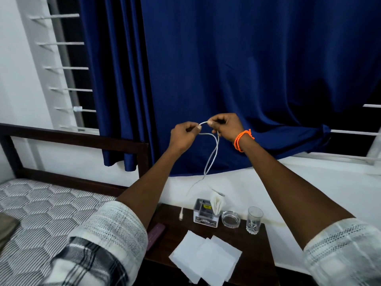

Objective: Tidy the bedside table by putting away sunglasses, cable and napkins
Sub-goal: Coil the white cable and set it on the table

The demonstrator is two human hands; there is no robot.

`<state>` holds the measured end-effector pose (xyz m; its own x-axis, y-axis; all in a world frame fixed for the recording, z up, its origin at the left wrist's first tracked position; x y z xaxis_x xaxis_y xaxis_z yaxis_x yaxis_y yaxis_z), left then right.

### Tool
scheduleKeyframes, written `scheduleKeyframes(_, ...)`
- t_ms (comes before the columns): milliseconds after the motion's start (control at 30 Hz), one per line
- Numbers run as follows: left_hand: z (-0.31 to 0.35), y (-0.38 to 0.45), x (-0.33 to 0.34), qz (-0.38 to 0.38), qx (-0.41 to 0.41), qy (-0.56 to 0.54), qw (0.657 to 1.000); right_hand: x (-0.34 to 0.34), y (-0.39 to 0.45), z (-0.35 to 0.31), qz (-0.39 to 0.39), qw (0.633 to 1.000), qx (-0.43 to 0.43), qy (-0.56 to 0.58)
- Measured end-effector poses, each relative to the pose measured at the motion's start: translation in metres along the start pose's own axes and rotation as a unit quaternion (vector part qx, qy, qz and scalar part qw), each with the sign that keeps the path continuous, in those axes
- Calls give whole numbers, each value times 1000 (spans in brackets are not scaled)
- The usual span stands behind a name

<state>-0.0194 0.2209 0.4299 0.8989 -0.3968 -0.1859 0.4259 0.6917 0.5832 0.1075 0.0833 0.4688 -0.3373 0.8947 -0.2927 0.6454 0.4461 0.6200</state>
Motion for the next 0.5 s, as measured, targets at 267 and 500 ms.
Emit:
scheduleKeyframes(267, 7, 9, 10, -15, -53, -60, 997, -22, 12, -9, 27, 999, 5, 23)
scheduleKeyframes(500, 33, 18, 7, -11, -66, -174, 982, -31, 15, -3, -18, 999, 29, -4)
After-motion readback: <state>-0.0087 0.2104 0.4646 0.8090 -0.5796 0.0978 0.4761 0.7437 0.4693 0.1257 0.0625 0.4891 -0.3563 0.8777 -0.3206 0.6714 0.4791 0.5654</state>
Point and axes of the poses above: each hand's wrist, its own y-axis towards the middle knuckle, its own x-axis out of the palm, z = x × y, the point moved 5 cm from there along y, towards the middle knuckle, and after that the axes turned 13 degrees about z, right-handed, at the moved point
